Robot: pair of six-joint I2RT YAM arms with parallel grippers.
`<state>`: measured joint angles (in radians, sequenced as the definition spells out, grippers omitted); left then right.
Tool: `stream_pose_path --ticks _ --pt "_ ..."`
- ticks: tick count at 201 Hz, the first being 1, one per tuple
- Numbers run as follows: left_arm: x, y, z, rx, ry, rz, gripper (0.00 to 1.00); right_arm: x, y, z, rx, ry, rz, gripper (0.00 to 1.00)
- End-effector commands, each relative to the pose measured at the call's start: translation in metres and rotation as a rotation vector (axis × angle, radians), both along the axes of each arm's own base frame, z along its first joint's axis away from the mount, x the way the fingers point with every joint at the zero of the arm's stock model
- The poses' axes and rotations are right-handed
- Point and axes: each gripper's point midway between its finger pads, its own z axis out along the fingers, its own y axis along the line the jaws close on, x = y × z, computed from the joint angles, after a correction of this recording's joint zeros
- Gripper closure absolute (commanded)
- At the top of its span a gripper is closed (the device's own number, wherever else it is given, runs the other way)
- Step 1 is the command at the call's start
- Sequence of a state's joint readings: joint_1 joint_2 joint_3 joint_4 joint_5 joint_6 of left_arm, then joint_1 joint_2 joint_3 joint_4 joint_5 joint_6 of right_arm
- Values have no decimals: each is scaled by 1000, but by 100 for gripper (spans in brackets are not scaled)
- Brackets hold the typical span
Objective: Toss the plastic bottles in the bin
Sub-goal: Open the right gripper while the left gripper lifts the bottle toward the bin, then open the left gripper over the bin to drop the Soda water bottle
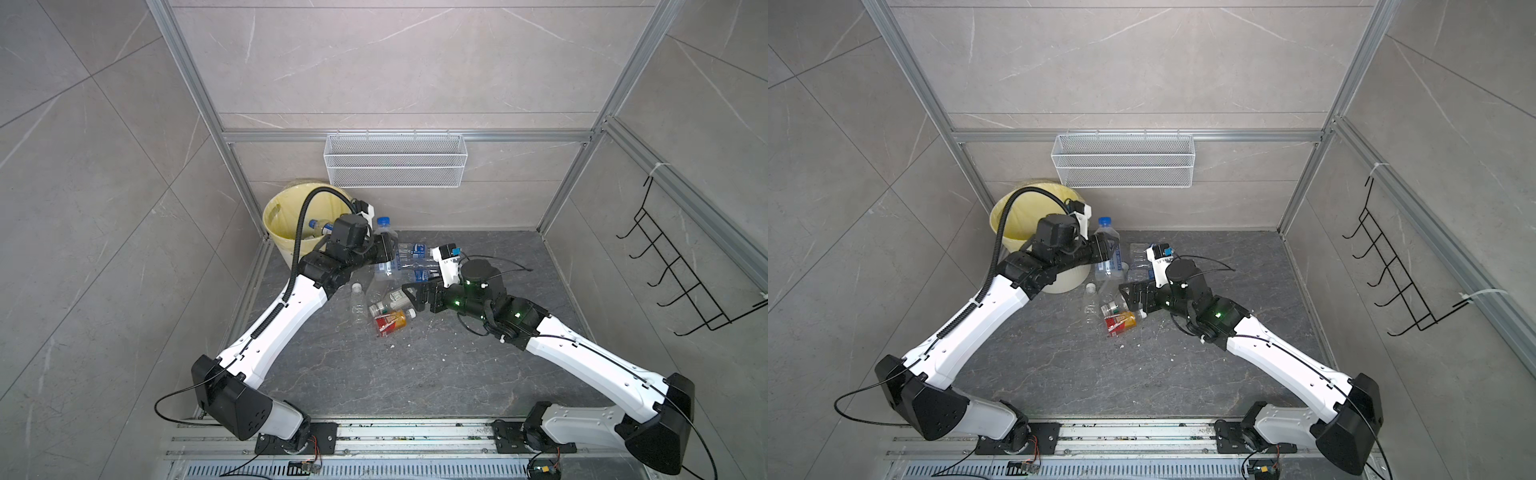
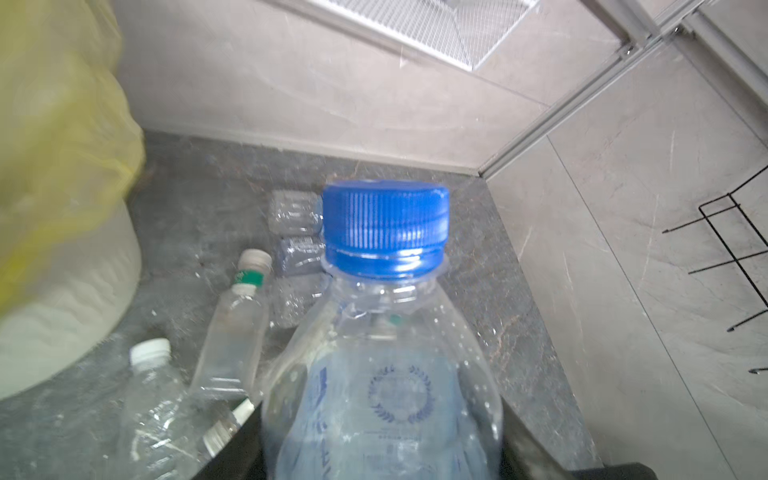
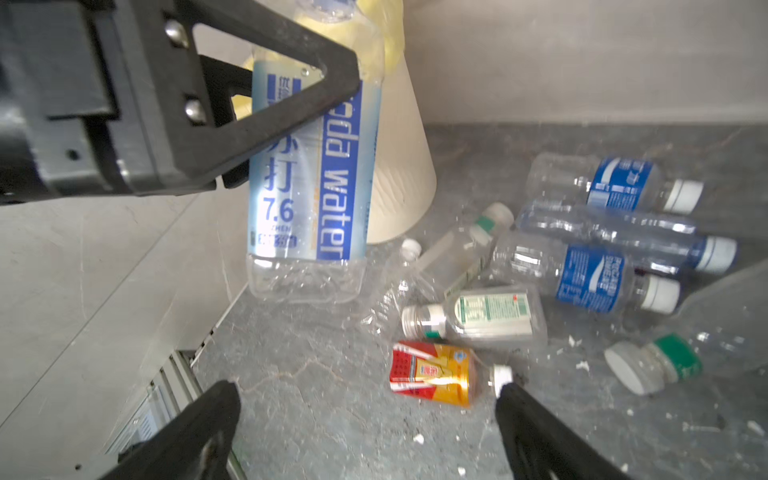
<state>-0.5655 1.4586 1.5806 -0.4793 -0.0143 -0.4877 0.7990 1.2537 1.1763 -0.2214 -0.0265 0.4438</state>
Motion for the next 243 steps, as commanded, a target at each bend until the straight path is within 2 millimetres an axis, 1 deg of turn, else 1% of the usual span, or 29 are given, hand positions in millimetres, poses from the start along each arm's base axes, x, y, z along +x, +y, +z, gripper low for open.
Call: stream_pose_path --ticks 1,15,28,53,64,77,89,96,106,114,115,126,130,134,143,147,151,155,175,186,207,243 --pt "0 34 49 139 -153 81 43 10 1 27 -75 -86 -66 0" --pt "6 50 72 198 -210 136 43 13 10 38 -102 -110 -76 0" --pt "8 64 99 247 -277 188 43 12 19 50 -97 -132 -70 0" --pt "1 91 158 301 -425 283 43 8 33 64 -75 -155 -47 0" --pt "-3 103 179 316 -478 326 44 7 38 67 -74 -159 -38 0" --pt "-5 115 195 328 -521 360 44 7 41 65 -79 -157 -35 0" --pt "-1 127 200 339 -525 389 45 8 43 60 -87 -149 -34 0" --pt "6 134 197 338 -511 400 45 8 44 57 -91 -142 -33 0" --pt "23 150 185 321 -466 420 46 8 45 51 -97 -131 -33 0" --pt "40 166 170 306 -411 447 46 8 45 47 -102 -121 -33 0" --pt "42 164 169 302 -406 442 46 8 45 46 -103 -119 -33 0" --pt "64 182 149 299 -322 465 44 6 45 42 -104 -107 -28 0" --pt "70 186 142 306 -294 469 41 5 46 40 -106 -102 -25 0" --pt "76 189 136 313 -268 472 34 5 45 39 -107 -97 -23 0" --pt "84 196 126 322 -214 484 13 3 45 36 -109 -87 -20 0" --pt "86 197 122 321 -191 489 6 2 44 34 -110 -84 -20 0" --pt "87 198 119 317 -169 490 1 1 44 34 -110 -82 -19 0" --pt "87 198 116 314 -152 487 0 1 43 32 -112 -79 -21 0" --pt "88 184 106 260 -113 427 0 -1 39 26 -119 -70 -26 0" --pt "87 180 102 239 -108 413 0 -2 38 24 -123 -68 -28 0" --pt "78 178 102 215 -121 403 0 -2 37 21 -129 -62 -28 0" --pt "66 172 92 195 -101 364 0 -1 34 17 -130 -53 -48 0"
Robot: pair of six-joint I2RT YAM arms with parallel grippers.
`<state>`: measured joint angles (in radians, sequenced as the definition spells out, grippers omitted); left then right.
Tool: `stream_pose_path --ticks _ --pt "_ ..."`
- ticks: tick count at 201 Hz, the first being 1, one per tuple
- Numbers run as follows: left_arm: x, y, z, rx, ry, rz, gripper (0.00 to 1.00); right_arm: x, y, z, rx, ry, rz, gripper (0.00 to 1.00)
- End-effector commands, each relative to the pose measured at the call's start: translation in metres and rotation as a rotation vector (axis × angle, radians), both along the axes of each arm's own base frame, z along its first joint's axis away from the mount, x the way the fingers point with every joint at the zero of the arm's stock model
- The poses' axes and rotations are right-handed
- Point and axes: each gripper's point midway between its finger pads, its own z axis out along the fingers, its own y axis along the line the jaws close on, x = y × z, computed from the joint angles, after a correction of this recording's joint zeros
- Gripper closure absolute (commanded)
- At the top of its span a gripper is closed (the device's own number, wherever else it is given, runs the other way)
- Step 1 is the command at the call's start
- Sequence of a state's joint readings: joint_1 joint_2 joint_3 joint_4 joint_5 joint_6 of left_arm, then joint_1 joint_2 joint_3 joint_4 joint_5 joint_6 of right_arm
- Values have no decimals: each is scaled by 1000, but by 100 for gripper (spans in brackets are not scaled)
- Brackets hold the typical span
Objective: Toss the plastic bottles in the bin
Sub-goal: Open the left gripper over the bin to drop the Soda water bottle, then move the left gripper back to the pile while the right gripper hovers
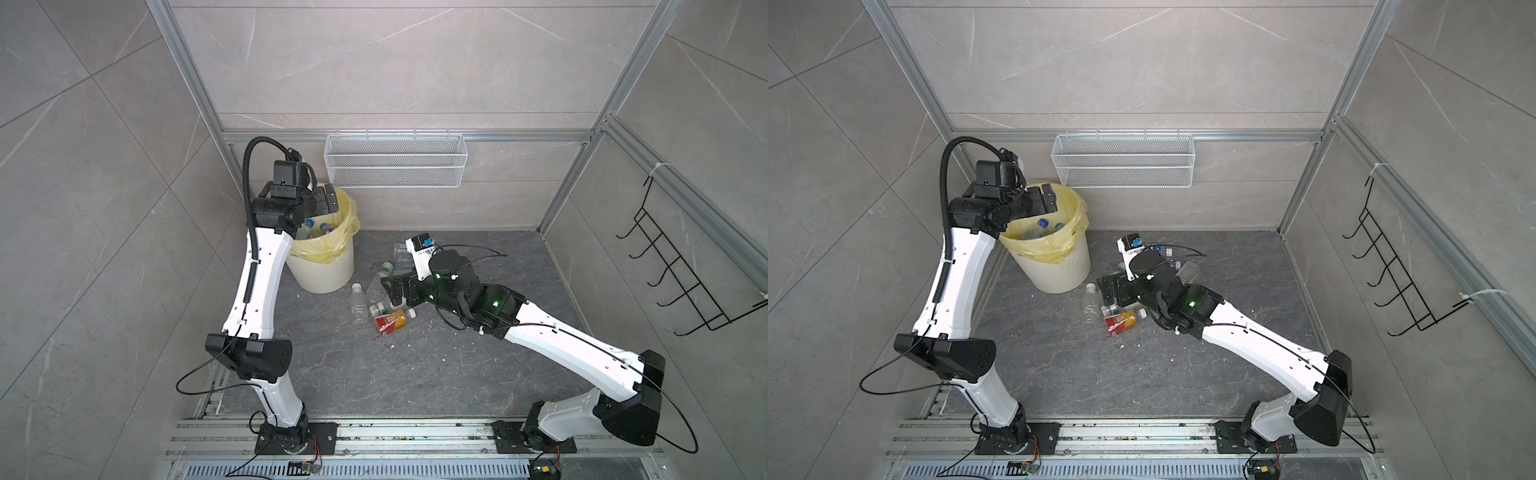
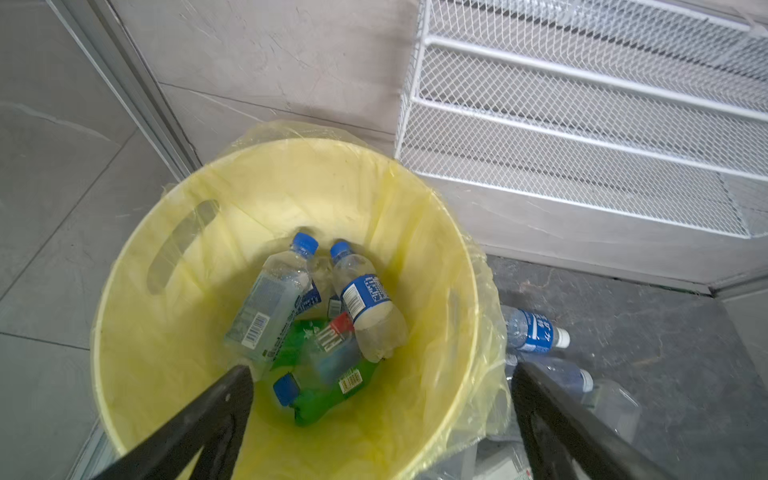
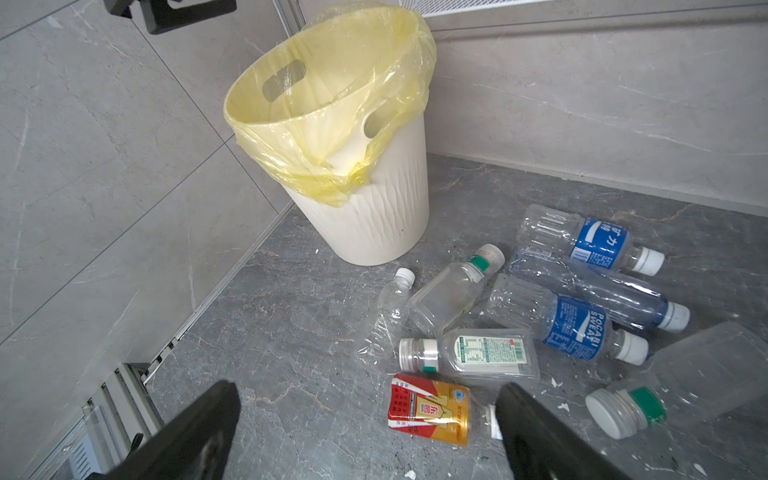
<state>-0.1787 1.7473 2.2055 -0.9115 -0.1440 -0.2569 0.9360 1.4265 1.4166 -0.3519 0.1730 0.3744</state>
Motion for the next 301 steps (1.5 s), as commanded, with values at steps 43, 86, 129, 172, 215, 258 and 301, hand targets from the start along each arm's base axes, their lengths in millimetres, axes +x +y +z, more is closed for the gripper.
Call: stream_pose_path --ticks 43,86,129,172,215,258,301 --pt "-34 -30 27 -133 -74 -114 0 -2 -16 -5 9 29 -72 0" --pt "-55 -75 3 -103 -19 -221 0 -1 -33 -20 -16 54 -150 0" --pt "-85 -122 -40 -55 57 -328 0 0 -62 -54 -89 112 -264 1" --pt "-109 -159 -89 -96 119 -391 0 16 -115 -104 -139 239 -464 0" --pt "-129 -195 -134 -158 183 -441 0 47 -165 -161 -143 421 -590 4" --pt "-146 -225 -165 -167 257 -478 0 73 -178 -198 -179 493 -607 6" --pt "-158 -236 -187 -183 286 -503 0 91 -180 -233 -181 593 -609 11"
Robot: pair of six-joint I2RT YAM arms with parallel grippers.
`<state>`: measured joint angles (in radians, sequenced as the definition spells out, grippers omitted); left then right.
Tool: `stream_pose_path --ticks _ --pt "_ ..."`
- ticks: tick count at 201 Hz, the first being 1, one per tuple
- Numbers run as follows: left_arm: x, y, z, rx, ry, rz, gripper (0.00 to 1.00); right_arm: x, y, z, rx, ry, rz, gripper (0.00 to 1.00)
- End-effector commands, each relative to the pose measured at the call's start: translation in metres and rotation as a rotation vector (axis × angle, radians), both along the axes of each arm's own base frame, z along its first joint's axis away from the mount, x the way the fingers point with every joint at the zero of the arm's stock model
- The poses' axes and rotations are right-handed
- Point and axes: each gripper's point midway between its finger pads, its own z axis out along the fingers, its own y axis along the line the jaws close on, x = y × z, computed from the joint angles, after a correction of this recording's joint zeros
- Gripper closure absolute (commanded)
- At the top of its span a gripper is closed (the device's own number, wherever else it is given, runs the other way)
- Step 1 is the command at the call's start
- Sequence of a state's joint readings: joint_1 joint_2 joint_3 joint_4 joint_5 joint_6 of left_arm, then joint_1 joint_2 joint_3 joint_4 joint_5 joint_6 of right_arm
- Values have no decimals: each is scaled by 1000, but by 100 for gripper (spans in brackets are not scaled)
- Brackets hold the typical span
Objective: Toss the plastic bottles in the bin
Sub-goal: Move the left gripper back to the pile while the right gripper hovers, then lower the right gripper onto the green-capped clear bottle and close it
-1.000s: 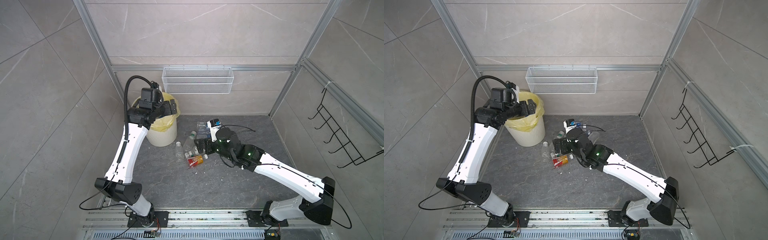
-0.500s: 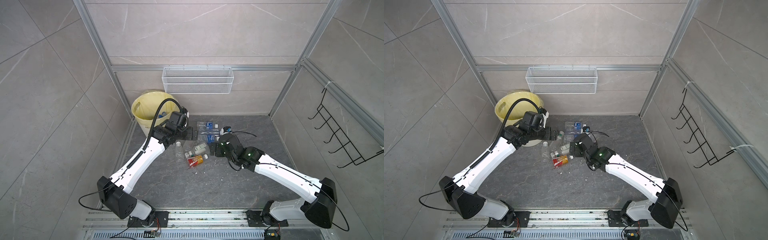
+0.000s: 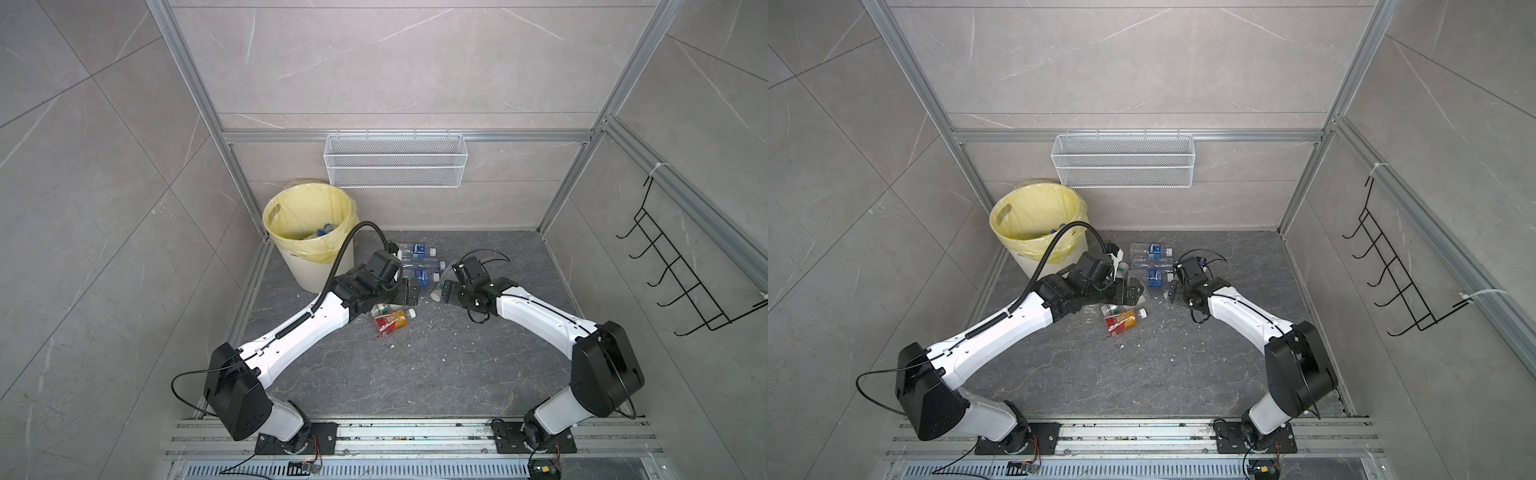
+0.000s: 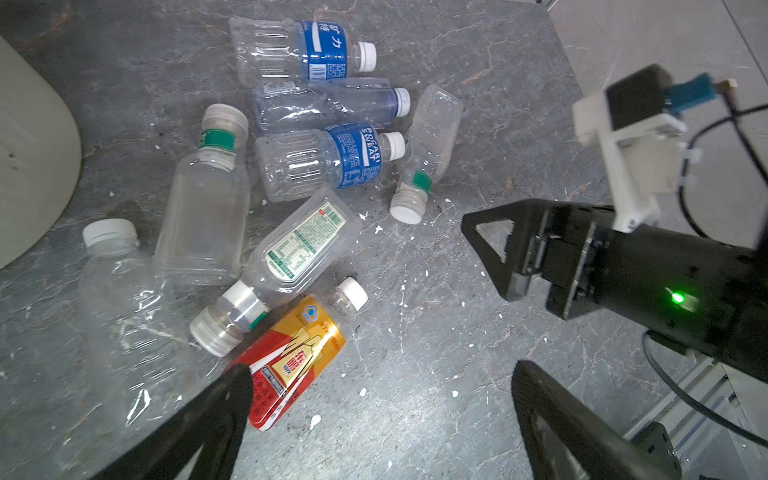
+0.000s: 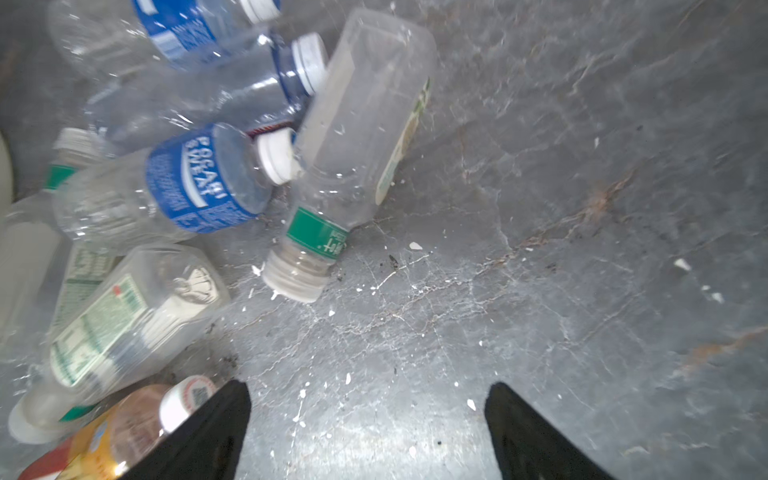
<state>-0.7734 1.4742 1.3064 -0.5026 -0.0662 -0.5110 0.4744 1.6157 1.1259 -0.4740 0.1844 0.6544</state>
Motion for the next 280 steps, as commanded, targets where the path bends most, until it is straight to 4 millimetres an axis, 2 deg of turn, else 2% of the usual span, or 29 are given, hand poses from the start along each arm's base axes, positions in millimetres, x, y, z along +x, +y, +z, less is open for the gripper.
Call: stream_pose_path --ticks 1,58,96,132,164,209,243,280 --pt "-1 -9 -4 -51 9 -1 0 11 9 -9 44 29 20 11" --pt "-6 -14 -12 -70 -15 -49 0 26 8 -35 64 84 -18 17" --pt "-2 -20 -5 -49 -49 -99 0 29 11 -54 69 126 -16 20" --pt "12 -28 3 3 -121 -143 0 31 22 -51 129 120 4 22" --pt "21 -36 -8 17 -139 -170 0 33 26 -41 159 106 5 22" --pt "9 -40 -18 -16 -97 -194 0 48 37 -29 198 92 4 19" --pt "13 -37 -13 6 -127 -182 0 57 43 -43 226 114 -34 19" --pt "14 -36 -14 7 -126 -178 0 54 42 -64 227 144 -72 22"
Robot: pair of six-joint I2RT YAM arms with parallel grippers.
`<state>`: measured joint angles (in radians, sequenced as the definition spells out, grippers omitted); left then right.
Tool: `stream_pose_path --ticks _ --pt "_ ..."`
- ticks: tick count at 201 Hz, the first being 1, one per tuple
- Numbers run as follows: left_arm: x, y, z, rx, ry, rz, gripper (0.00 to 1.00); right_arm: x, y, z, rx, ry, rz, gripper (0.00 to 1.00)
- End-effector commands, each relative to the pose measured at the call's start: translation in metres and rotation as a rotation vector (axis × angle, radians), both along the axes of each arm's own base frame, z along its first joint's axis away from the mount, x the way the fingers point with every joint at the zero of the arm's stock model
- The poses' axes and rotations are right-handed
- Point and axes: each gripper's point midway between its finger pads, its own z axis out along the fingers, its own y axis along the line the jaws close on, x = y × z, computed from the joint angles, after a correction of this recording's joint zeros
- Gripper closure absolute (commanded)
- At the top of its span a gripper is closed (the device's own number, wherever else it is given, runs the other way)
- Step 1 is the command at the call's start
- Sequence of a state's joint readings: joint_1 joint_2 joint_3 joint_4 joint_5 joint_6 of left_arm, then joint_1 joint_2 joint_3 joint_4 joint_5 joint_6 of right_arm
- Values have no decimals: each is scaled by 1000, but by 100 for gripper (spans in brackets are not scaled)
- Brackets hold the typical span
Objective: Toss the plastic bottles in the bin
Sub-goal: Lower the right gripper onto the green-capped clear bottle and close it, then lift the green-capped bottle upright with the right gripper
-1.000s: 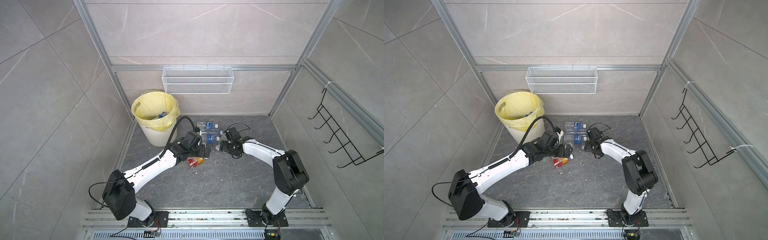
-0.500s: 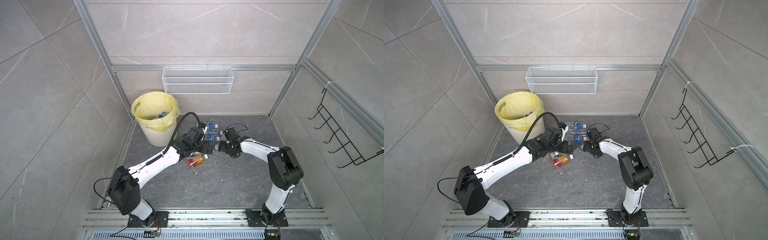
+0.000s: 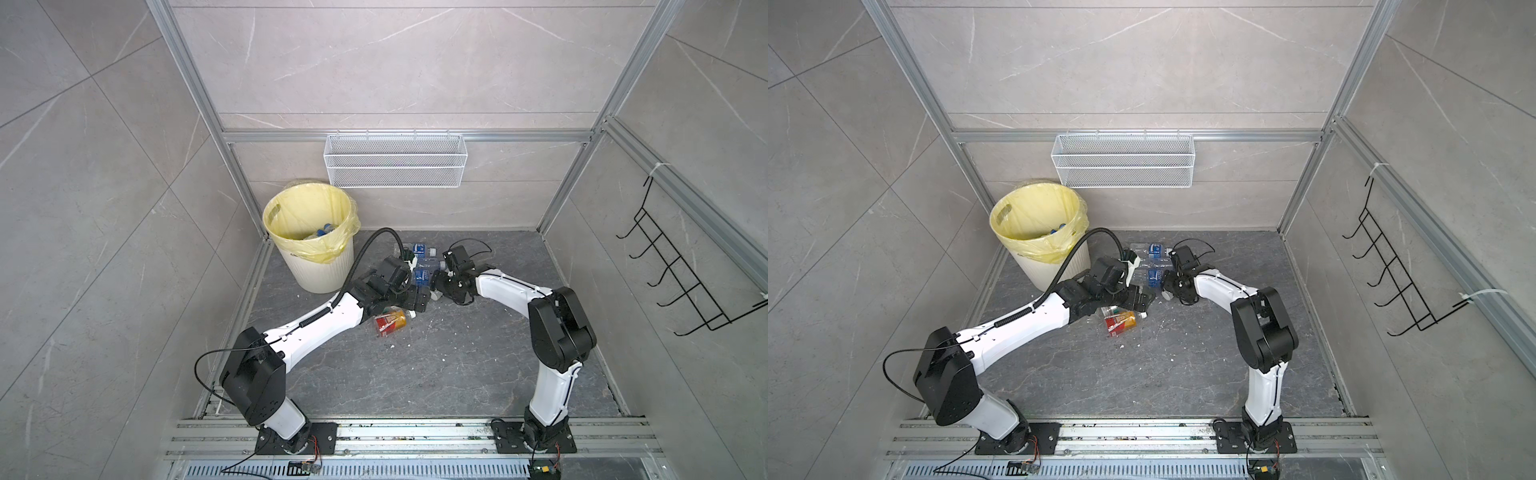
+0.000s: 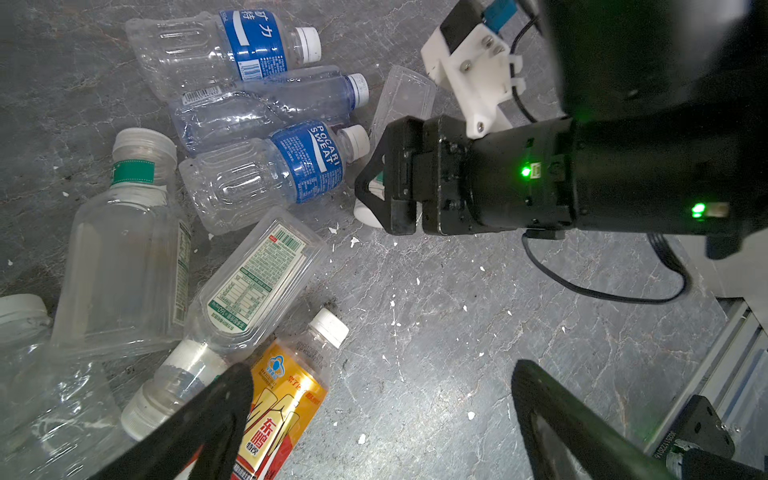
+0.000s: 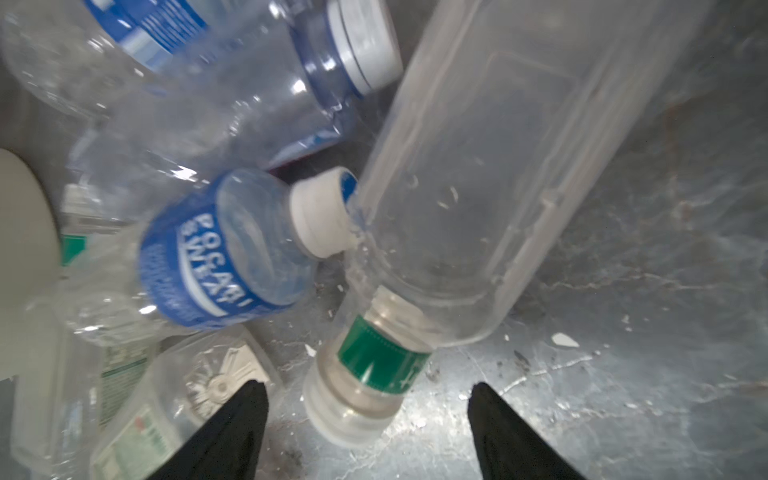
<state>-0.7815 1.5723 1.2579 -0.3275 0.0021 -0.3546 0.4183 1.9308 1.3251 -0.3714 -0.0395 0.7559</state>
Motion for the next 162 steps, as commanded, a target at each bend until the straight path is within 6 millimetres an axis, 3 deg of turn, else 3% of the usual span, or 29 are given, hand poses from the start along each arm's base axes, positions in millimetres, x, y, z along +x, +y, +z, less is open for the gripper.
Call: stream_pose_path --ticks 1,41,84,125,162 --pt "2 -4 17 -26 -56 -16 0 -3 -1 -16 7 37 -39 22" --pt "1 -6 17 -38 -49 -21 0 -11 -4 -33 -2 72 -37 30" --pt "0 -9 14 -49 -28 -24 0 -25 -15 -37 -46 77 -33 43" --pt "0 -10 13 -53 -20 -24 0 -38 -27 -33 -91 72 -10 55" --pt "1 -11 10 -54 -8 -17 0 -49 -36 -17 -128 43 31 65"
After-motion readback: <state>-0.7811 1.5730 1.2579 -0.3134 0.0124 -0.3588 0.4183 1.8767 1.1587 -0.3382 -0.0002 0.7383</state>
